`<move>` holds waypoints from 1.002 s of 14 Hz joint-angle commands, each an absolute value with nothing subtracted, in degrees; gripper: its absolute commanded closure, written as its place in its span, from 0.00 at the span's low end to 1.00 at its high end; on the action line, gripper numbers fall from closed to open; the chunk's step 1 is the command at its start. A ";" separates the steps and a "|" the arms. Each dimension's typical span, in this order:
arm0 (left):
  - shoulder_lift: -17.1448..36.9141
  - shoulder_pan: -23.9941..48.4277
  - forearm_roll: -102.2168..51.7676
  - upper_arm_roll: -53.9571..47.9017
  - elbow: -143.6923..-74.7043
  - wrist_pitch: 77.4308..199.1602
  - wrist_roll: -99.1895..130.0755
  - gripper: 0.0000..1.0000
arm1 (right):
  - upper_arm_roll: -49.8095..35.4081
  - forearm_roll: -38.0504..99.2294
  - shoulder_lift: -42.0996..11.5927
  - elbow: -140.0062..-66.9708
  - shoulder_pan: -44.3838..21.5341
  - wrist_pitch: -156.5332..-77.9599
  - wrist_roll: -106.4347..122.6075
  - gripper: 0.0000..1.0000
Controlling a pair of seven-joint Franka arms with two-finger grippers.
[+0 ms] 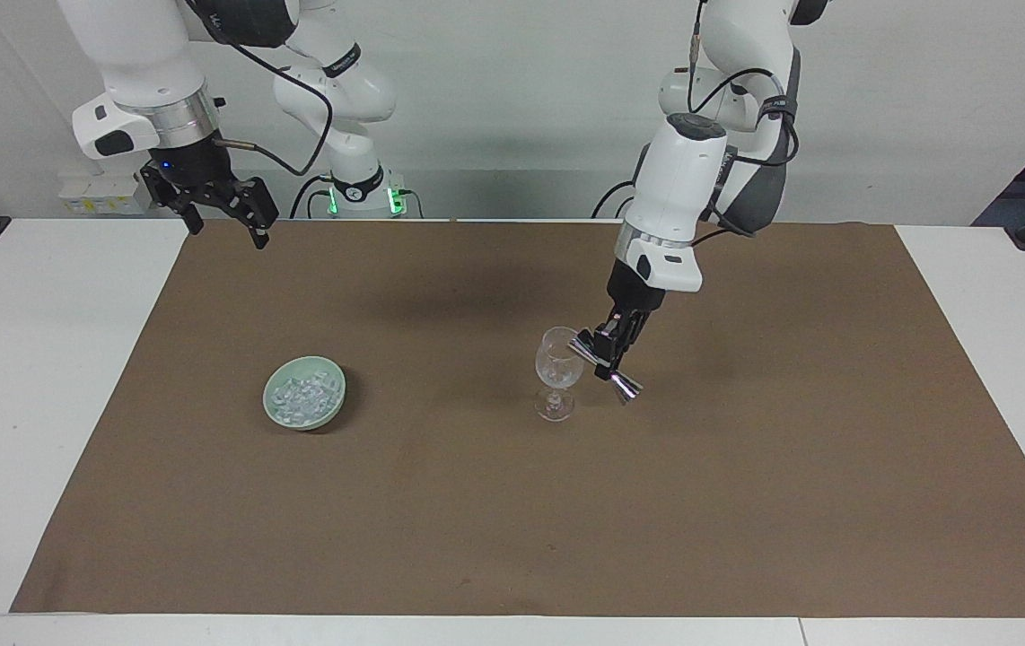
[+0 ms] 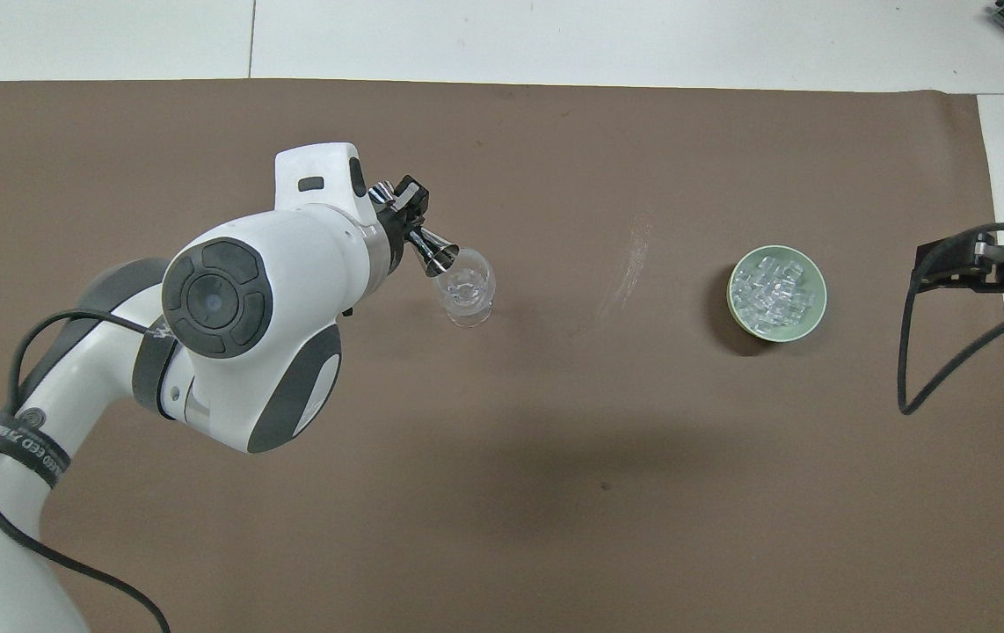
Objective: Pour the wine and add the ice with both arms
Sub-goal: 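Tilt the metal cup further to pour into the clear cup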
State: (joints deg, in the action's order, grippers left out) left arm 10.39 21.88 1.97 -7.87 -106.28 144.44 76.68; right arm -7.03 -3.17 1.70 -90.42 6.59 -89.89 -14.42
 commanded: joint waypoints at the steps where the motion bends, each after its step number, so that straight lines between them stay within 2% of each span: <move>1: 10.02 23.20 3.77 -6.86 -106.96 145.90 76.90 1.00 | -7.38 -2.37 2.64 -91.76 7.56 -91.05 -12.57 0.00; 14: 10.02 24.34 7.29 -6.77 -106.44 145.90 77.52 1.00 | -7.38 -2.37 2.64 -91.76 7.56 -91.14 -12.57 0.00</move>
State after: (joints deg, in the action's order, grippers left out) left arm 10.39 23.08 5.41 -7.89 -106.24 145.05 76.71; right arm -7.03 -3.17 1.70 -90.43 6.59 -89.89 -14.42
